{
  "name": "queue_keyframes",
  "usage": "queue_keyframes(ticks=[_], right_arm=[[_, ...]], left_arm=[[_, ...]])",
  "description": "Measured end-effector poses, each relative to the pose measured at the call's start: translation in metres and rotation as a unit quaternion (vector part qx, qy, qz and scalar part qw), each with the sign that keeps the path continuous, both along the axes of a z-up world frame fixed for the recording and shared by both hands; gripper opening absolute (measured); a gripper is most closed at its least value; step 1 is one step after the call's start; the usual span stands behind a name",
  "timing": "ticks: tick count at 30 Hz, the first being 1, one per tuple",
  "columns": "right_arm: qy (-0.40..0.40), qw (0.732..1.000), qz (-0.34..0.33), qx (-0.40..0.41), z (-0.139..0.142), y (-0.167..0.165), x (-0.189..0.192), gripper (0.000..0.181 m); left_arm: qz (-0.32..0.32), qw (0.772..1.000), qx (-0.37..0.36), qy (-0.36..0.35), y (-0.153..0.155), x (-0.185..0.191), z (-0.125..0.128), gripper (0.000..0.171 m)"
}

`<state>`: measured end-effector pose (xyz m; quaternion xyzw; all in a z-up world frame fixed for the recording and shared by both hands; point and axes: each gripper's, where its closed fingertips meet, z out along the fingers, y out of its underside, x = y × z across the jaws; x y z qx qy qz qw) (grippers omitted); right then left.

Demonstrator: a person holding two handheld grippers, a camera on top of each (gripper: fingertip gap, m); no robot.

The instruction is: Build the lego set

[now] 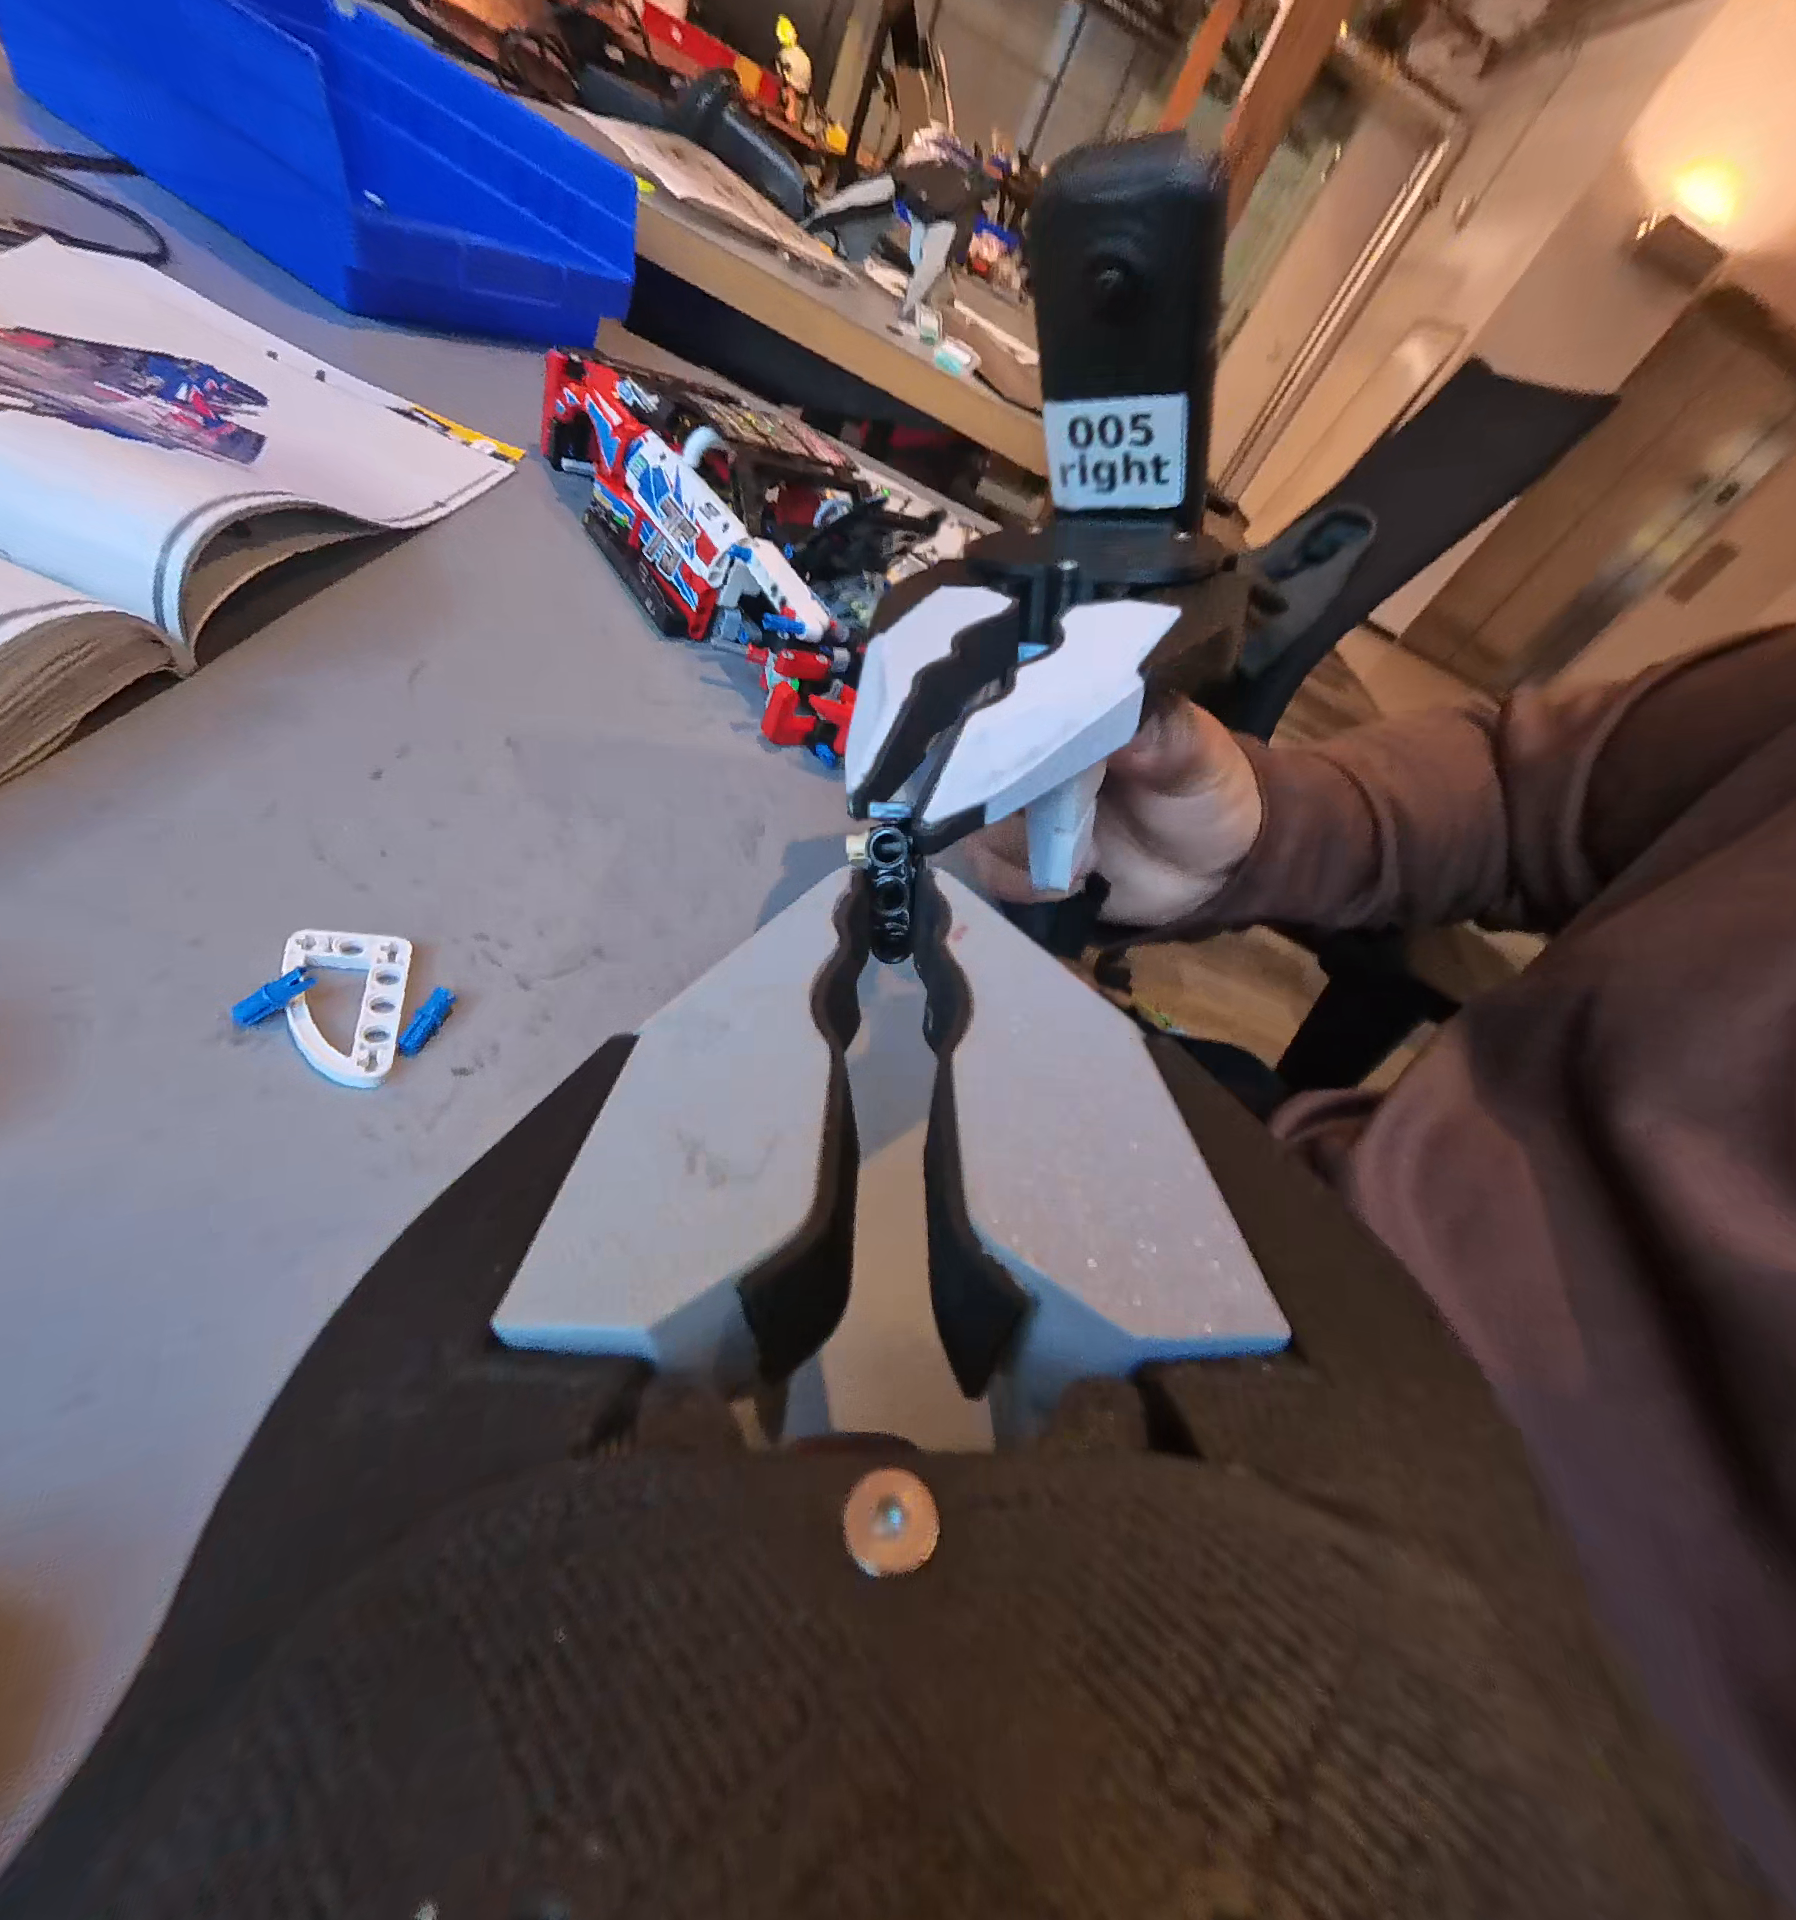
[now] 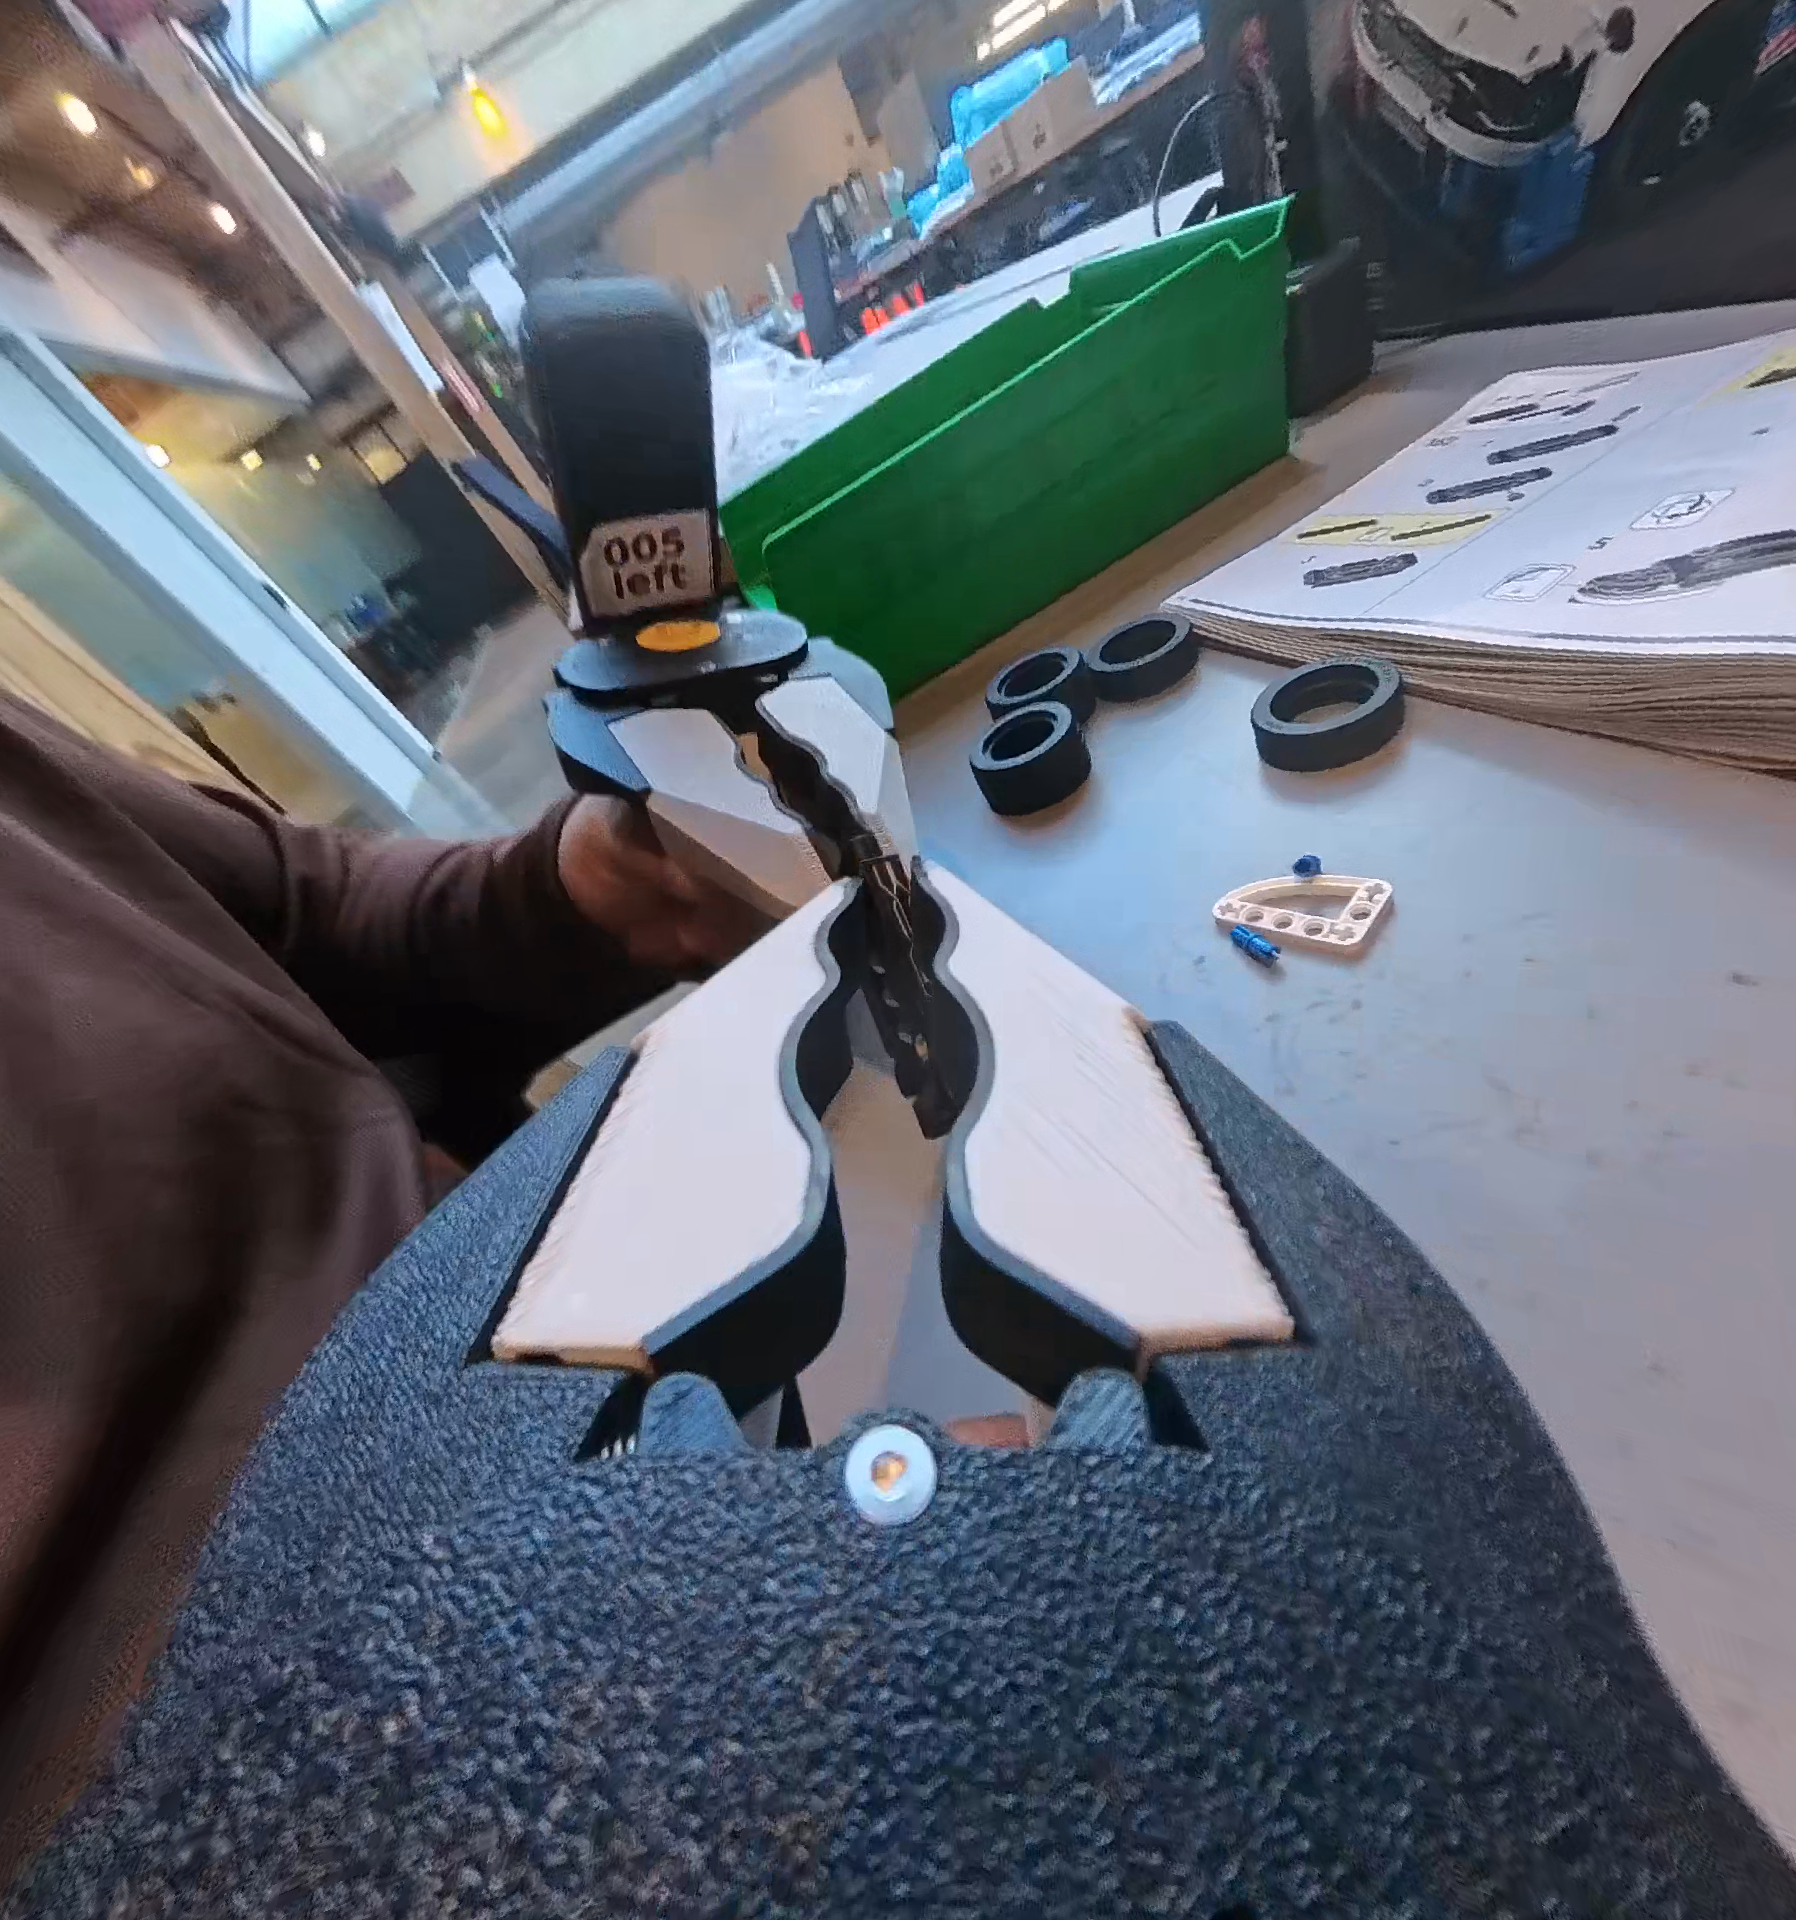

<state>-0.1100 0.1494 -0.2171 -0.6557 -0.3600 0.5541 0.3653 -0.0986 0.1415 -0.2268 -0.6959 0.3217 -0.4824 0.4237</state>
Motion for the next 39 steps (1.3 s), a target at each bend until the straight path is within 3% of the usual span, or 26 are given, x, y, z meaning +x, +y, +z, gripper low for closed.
queue_keyframes(ticks=[7,8,10,14,17,19,23,25,31,34,39], right_arm=[[0.066,0.995,-0.024,-0.073,0.011,0.013,0.003,0.006],[0.114,0.986,-0.081,-0.087,0.023,0.036,0.019,0.000],[0.166,0.973,-0.123,-0.107,0.038,0.073,0.058,0.000],[0.036,0.997,-0.046,-0.046,0.011,0.045,0.031,0.001],[-0.022,1.000,-0.016,0.007,0.003,0.027,0.013,0.002],[-0.011,0.999,-0.010,-0.030,0.004,0.029,0.008,0.003],[0.020,0.984,0.023,-0.178,-0.010,0.033,0.002,0.002],[0.010,0.978,0.026,-0.208,-0.021,0.033,0.001,0.002],[0.009,0.978,0.040,-0.204,-0.020,0.027,-0.007,0.002],[-0.008,0.983,0.025,-0.180,-0.026,0.030,-0.008,0.001],[-0.046,0.985,0.025,-0.164,-0.035,0.030,-0.005,0.002]], left_arm=[[0.025,0.999,-0.018,-0.033,0.006,0.000,0.005,0.005],[0.020,0.999,-0.029,-0.013,0.004,-0.001,-0.002,0.006],[0.026,0.999,-0.014,-0.021,0.002,-0.003,0.002,0.006],[0.032,0.998,-0.055,-0.010,0.015,-0.007,-0.007,0.006],[0.022,0.998,-0.047,0.035,0.018,-0.013,-0.016,0.005],[0.015,0.995,-0.067,0.073,0.019,-0.014,-0.029,0.005],[-0.008,0.992,-0.113,0.059,0.019,-0.007,-0.032,0.005],[-0.016,0.991,-0.124,0.044,0.019,-0.007,-0.030,0.005],[-0.029,0.987,-0.156,0.023,0.019,-0.008,-0.030,0.005],[-0.066,0.980,-0.181,0.055,0.010,-0.004,-0.040,0.005],[-0.049,0.971,-0.187,0.141,0.012,-0.009,-0.064,0.008]])
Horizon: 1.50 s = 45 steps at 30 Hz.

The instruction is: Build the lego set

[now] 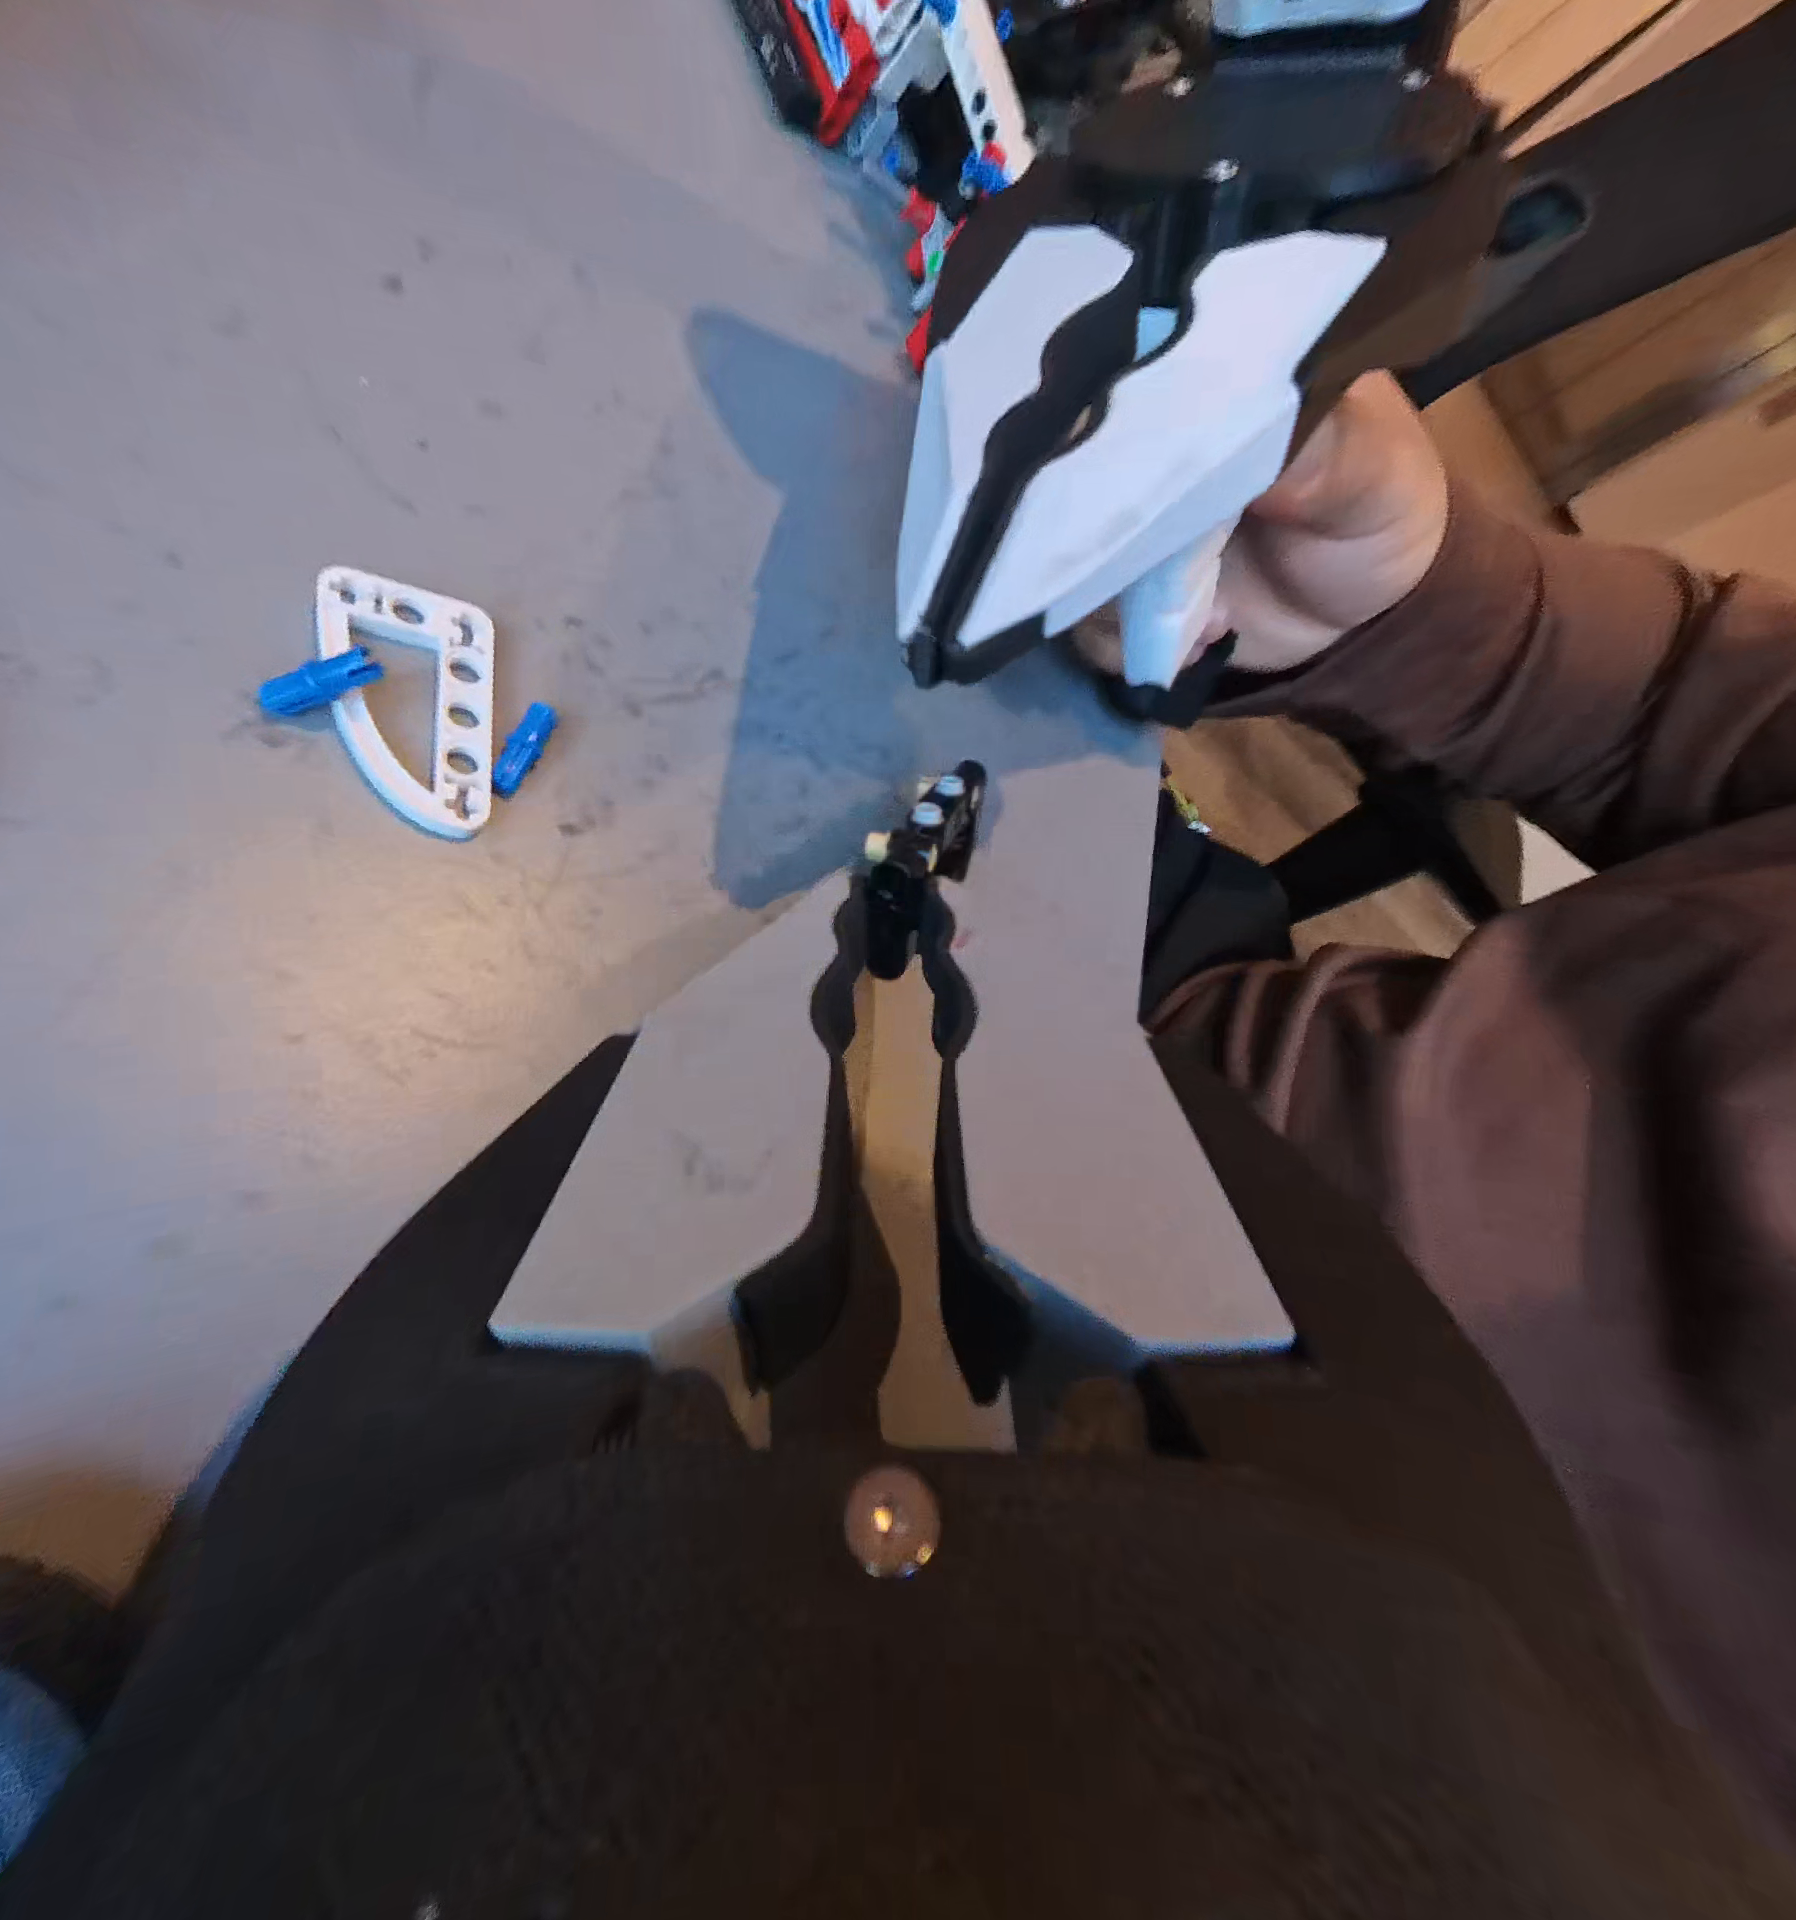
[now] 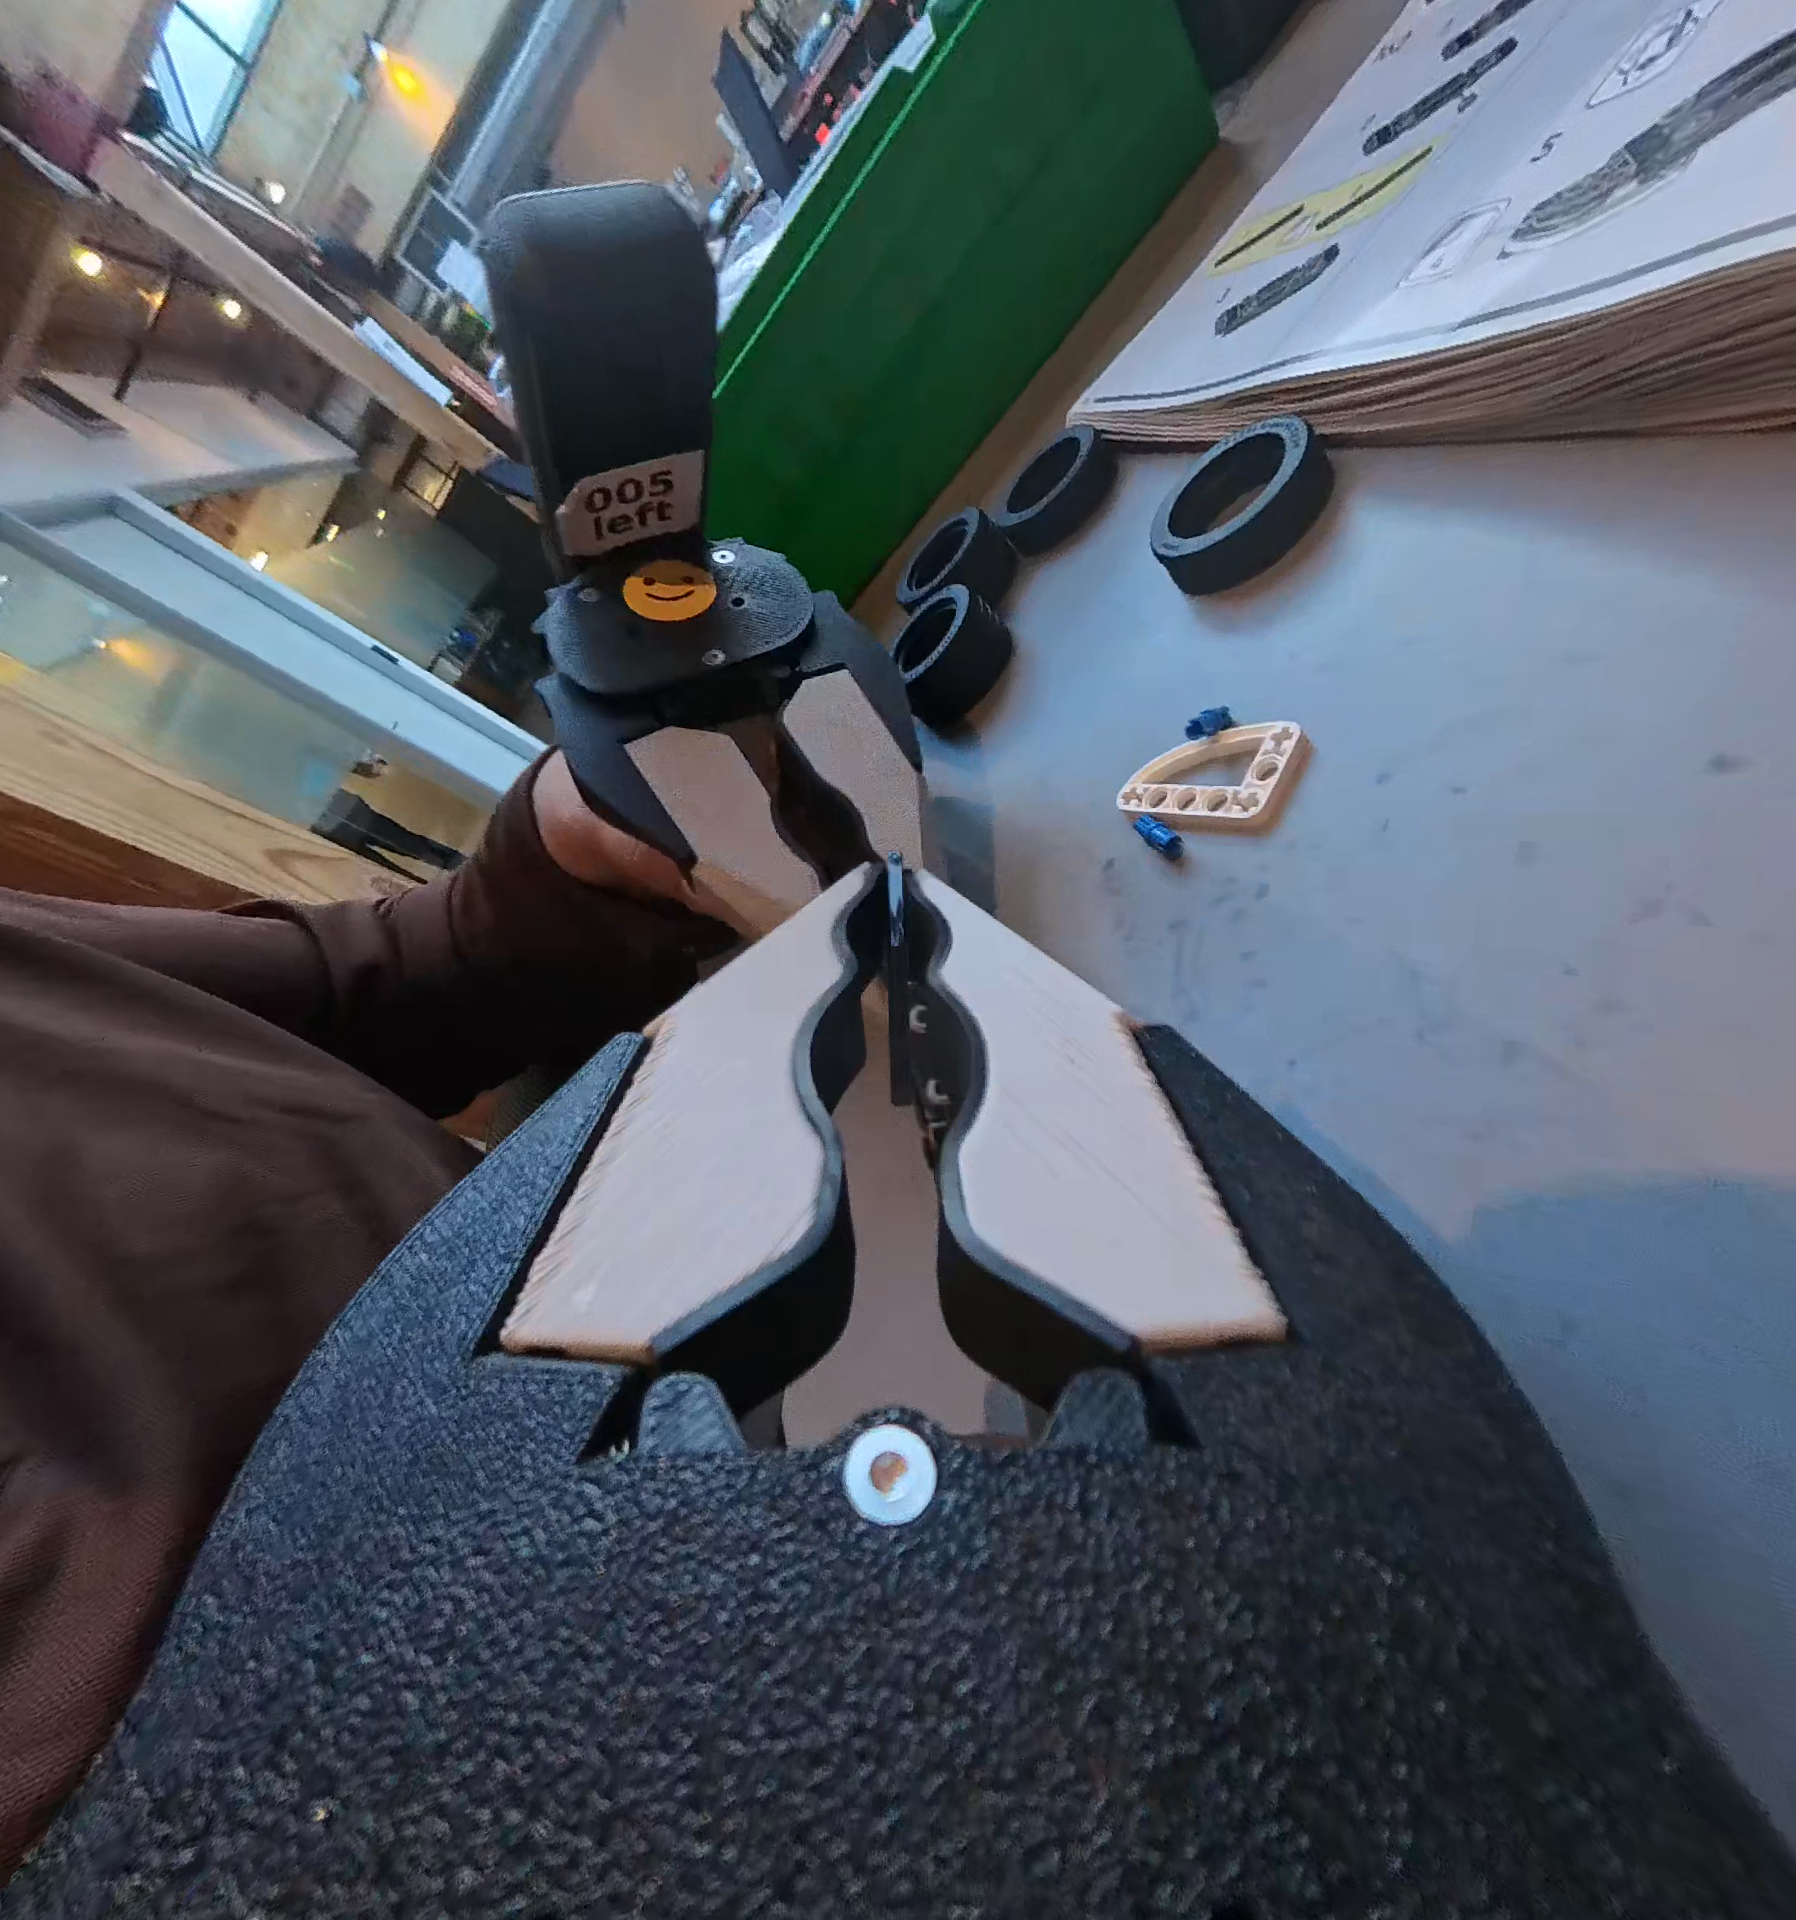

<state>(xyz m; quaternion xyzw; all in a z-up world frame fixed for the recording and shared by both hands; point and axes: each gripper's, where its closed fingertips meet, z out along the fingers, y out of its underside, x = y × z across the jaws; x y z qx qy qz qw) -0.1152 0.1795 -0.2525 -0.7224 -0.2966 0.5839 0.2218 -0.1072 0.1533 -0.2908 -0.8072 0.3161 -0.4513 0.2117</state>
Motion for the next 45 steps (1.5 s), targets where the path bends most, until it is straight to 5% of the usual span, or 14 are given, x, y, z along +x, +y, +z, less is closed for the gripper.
queue_keyframes(ticks=[10,17,28,35,45], right_arm=[[-0.061,0.996,0.017,0.070,-0.009,-0.001,0.008,0.002],[-0.027,0.997,0.063,0.043,-0.002,-0.020,0.002,0.002],[-0.003,0.993,0.098,0.064,0.005,-0.030,0.000,0.002],[0.003,0.995,0.091,0.051,0.006,-0.025,0.000,0.002],[-0.076,0.979,0.061,0.180,-0.002,-0.017,0.018,0.011]], left_arm=[[0.027,0.999,0.027,0.025,-0.005,-0.010,-0.002,0.032],[-0.031,0.980,0.195,0.029,-0.005,0.003,0.028,0.021],[-0.113,0.968,0.225,-0.013,-0.005,0.006,0.036,0.000],[-0.101,0.972,0.204,-0.048,0.000,0.005,0.037,0.000],[-0.088,0.972,0.214,-0.033,0.005,-0.004,0.034,0.000]])
